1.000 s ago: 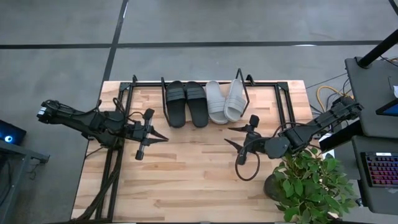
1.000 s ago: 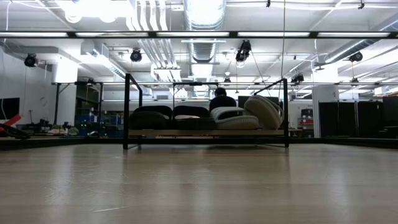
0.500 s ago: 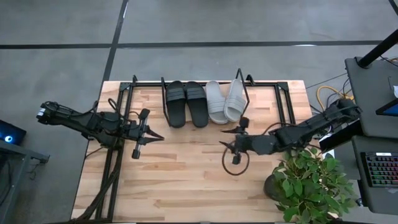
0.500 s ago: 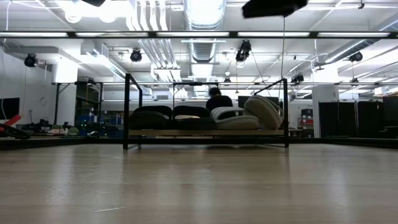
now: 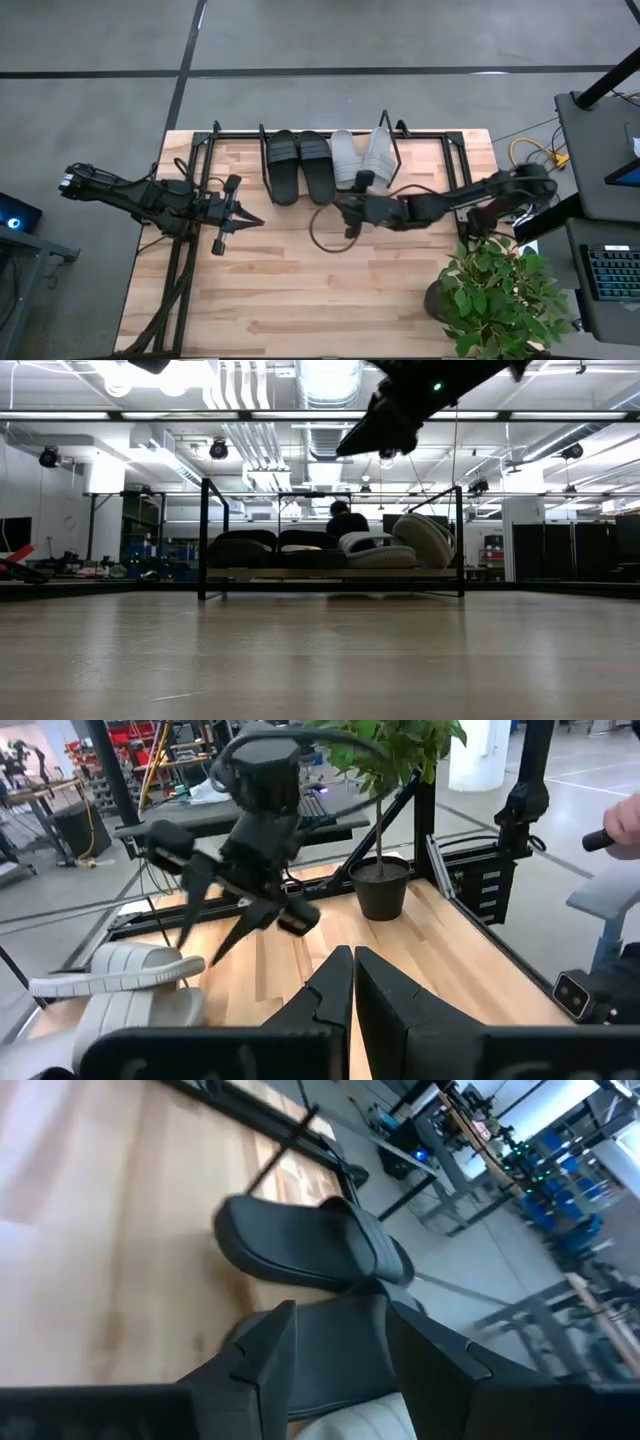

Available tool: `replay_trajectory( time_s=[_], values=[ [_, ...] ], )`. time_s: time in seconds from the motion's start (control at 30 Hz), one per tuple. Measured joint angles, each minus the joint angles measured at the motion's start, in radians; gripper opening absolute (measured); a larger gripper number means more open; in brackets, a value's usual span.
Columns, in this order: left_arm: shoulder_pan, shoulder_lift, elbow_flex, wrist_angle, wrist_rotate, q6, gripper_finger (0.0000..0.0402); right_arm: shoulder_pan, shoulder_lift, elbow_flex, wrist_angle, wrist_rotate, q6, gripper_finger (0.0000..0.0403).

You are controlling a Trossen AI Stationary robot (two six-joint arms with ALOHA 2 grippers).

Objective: Pick and place slides into the shelf
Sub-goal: Adjust the black slide from the shelf

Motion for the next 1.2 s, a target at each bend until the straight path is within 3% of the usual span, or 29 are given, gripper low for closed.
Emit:
replay_trajectory(
  time_s=[0.3, 0.47, 0.63, 1.2],
  values=[
    [0.000, 0.035, -0.031, 0.033, -0.006, 0.001, 0.0000, -0.077, 0.174, 0.152, -0.050, 0.000, -0.205, 0.0145],
    [0.000, 0.007, -0.024, 0.033, -0.007, 0.003, 0.0000, -0.119, 0.249, 0.256, -0.177, 0.003, -0.208, 0.0144],
    [-0.001, -0.039, -0.036, 0.016, -0.008, -0.042, 0.0000, -0.155, 0.302, 0.324, -0.198, 0.004, -0.239, 0.0141],
    [-0.001, -0.058, -0.048, 0.024, -0.007, -0.048, 0.0000, -0.272, 0.359, 0.365, -0.226, 0.000, -0.264, 0.0141]
  ],
)
